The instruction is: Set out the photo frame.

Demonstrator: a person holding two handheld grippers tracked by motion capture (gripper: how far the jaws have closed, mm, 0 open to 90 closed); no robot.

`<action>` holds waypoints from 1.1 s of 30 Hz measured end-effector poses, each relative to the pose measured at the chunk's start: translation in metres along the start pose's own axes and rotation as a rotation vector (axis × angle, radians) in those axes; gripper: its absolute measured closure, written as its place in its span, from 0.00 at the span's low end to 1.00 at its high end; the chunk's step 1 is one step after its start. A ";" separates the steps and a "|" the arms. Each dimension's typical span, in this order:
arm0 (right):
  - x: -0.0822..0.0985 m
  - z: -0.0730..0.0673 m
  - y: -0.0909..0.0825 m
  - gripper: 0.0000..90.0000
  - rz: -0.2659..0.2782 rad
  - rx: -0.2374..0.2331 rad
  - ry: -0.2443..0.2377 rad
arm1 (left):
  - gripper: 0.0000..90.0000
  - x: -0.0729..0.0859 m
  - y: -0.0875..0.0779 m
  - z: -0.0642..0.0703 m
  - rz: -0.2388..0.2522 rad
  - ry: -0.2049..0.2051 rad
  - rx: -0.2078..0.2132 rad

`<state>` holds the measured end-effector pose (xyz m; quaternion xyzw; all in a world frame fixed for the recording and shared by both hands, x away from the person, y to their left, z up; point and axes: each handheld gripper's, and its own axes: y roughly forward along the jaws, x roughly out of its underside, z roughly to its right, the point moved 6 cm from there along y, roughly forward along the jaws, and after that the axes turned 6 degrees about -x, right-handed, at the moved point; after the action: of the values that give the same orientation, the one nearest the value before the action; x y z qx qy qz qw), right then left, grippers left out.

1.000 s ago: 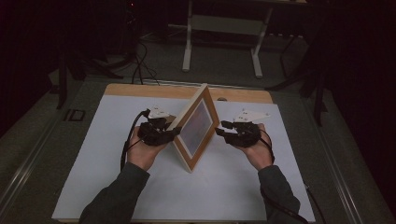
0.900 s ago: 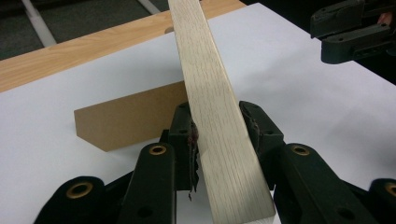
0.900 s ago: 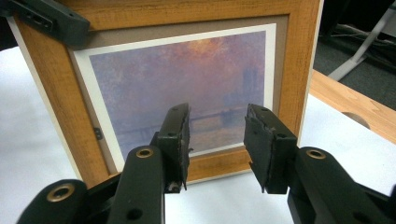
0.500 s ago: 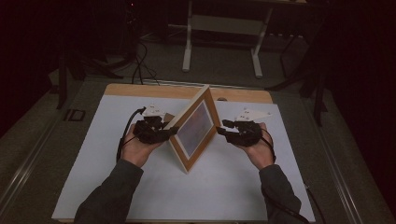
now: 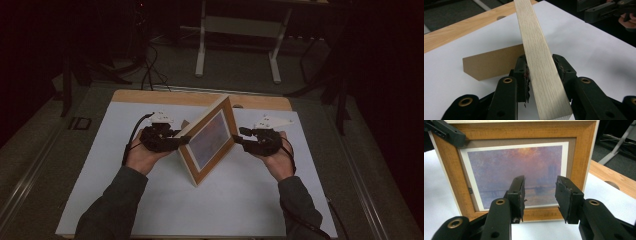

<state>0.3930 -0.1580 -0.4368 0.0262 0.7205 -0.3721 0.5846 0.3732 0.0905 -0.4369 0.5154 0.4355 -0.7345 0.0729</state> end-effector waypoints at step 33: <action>0.003 0.020 -0.013 0.64 -0.005 0.050 0.033 | 0.78 -0.007 0.007 -0.005 -0.023 0.112 0.158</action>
<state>0.4022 -0.1804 -0.4335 0.0450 0.7207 -0.3908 0.5708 0.3840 0.0874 -0.4359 0.5549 0.3854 -0.7373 -0.0008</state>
